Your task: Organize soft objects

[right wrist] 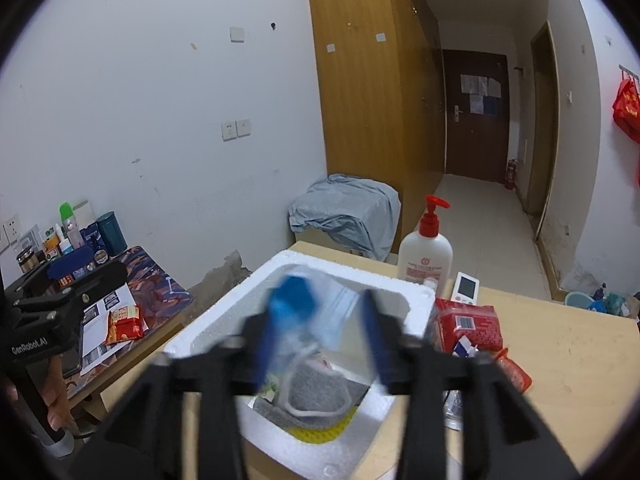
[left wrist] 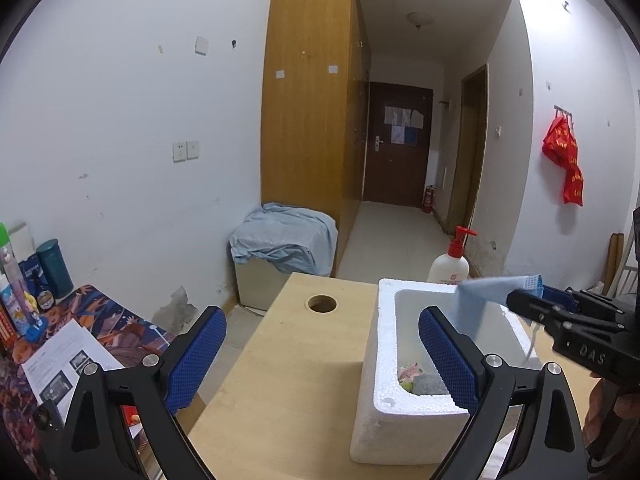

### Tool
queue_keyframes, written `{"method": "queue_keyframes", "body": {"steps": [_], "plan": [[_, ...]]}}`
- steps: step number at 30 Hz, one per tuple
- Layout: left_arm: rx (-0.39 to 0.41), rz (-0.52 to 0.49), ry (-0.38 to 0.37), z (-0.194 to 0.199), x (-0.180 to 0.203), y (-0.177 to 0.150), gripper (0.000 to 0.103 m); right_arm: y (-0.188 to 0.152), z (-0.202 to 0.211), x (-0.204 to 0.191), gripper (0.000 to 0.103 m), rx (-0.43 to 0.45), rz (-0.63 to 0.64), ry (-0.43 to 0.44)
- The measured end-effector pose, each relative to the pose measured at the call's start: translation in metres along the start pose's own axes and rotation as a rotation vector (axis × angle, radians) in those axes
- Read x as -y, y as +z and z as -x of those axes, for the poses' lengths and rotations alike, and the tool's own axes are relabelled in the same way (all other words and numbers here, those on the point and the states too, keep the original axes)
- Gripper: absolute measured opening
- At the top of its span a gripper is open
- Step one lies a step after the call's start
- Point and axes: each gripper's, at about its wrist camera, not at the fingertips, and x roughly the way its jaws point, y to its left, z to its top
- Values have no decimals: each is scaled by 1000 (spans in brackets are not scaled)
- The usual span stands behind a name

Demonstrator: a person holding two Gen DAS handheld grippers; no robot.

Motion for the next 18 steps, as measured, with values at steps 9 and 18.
{"method": "queue_keyframes", "body": {"steps": [9, 18], "plan": [[2, 5, -6, 0, -2, -1, 97, -1, 1, -3, 93, 16, 23, -37], [-3, 0, -11, 2, -2, -1, 97, -3, 5, -2, 93, 22, 22, -40]]}}
